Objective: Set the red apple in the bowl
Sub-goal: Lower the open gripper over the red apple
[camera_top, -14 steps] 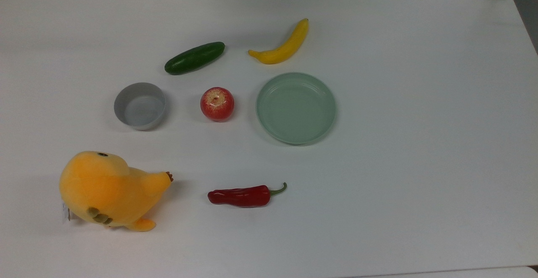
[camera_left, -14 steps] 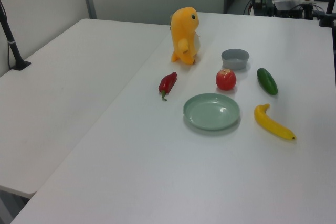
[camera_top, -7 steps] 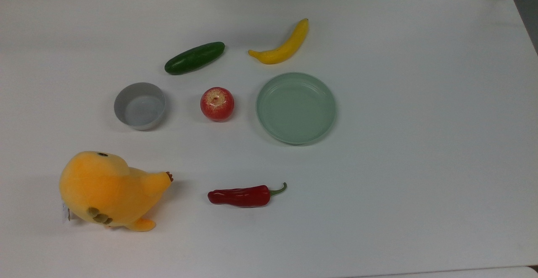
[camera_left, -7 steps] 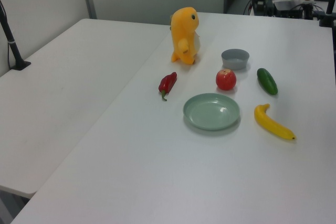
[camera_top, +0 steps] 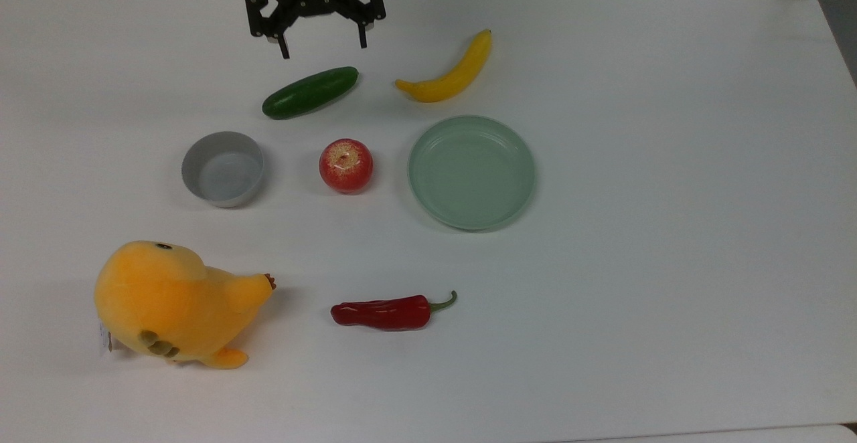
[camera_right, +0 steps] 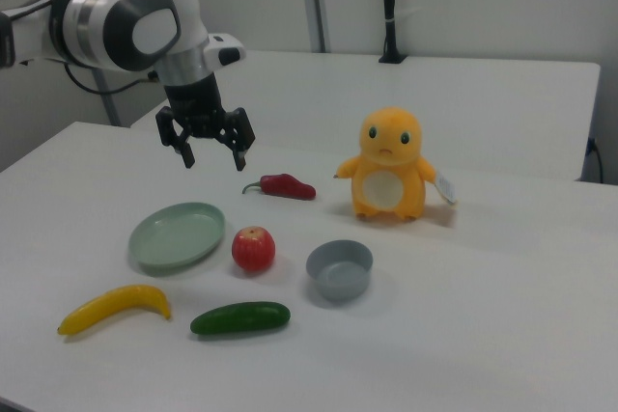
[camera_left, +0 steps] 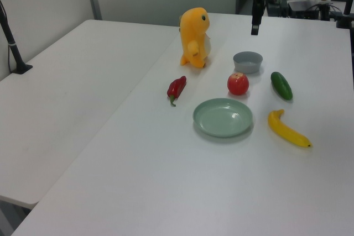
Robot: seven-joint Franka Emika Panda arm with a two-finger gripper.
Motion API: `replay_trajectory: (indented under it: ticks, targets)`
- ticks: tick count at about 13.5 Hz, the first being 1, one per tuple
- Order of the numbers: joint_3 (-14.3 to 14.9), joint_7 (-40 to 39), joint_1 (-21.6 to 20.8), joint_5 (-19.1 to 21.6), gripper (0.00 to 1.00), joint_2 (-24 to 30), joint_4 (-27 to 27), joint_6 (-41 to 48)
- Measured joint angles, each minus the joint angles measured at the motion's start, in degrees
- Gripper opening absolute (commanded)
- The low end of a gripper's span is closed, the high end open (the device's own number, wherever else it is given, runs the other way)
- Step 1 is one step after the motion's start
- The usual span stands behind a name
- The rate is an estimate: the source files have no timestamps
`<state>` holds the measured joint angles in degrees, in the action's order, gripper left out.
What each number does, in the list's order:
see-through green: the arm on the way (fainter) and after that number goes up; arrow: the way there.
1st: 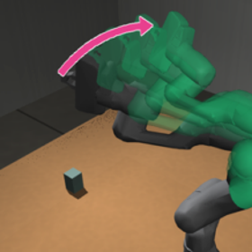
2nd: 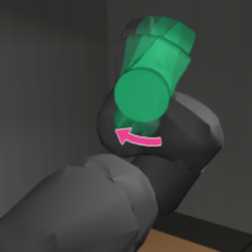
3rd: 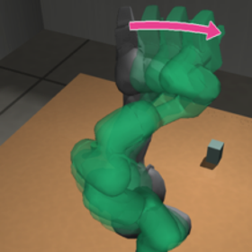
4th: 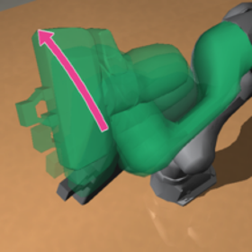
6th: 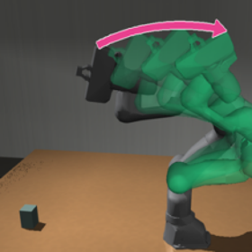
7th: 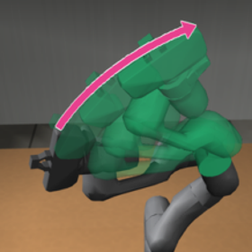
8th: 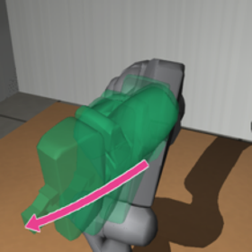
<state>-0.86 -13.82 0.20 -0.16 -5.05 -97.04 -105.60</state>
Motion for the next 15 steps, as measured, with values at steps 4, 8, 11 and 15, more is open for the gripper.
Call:
replay_trajectory:
  ticks: [4, 8, 11, 15]
  targets:
    - [0.0, 0.0, -0.4, 0.0, 1.00, -1.5, -4.4, -6.0]
    - [0.1, 0.0, -0.3, 0.0, 1.00, -6.7, -4.6, -10.8]
    - [0.1, 0.0, -0.3, 0.0, 1.00, -10.5, -4.6, -13.4]
    - [0.1, 0.0, -0.2, -1.3, 1.00, -14.3, -4.6, -16.0]
